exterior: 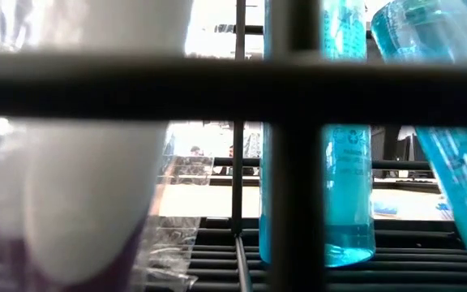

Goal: Pick & Place toothbrushing station
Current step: Put the blue toothbrush into the black mesh organizer

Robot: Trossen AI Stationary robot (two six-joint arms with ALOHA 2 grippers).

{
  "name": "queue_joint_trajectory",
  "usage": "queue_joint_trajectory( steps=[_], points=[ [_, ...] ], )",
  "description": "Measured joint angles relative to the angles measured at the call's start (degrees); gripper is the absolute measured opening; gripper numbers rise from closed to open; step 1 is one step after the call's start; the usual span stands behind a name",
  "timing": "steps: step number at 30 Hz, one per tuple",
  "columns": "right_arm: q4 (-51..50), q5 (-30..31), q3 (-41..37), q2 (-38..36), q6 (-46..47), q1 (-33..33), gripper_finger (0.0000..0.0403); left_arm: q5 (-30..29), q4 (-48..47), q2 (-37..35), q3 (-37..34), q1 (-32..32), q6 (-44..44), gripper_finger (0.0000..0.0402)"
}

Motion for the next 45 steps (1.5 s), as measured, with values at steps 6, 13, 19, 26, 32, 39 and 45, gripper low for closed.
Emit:
queue_joint_trajectory(
  steps=[6,13,19,26,32,39,45],
  points=[
    [0.17,-1.56,0.00,0.00,0.29,-0.98,0.0222,0.00,-0.06,0.00,0.00,0.00,0.13,0.0131],
    [0.91,-4.24,0.02,0.40,1.04,-2.07,0.0221,0.00,-0.10,0.00,0.00,0.00,0.20,0.0131],
    [1.60,-4.32,0.26,3.85,1.43,-2.73,0.0221,0.00,-0.06,0.00,0.00,0.00,0.21,0.0131],
    [1.82,-3.11,0.12,3.55,3.21,-2.90,0.0213,1.27,0.03,0.00,0.00,-0.02,0.17,0.0131],
    [1.66,-3.17,0.04,3.52,3.47,-2.95,0.0163,1.33,0.05,0.00,0.00,-0.02,0.17,0.0131],
    [1.84,-2.77,-0.02,3.65,11.57,-3.00,0.0075,1.33,0.07,-0.01,0.00,-0.01,0.08,0.0131],
    [1.74,-0.94,0.16,3.74,18.78,-3.12,0.0009,1.31,0.09,0.00,0.00,-0.01,0.01,0.0131]
  ],
)
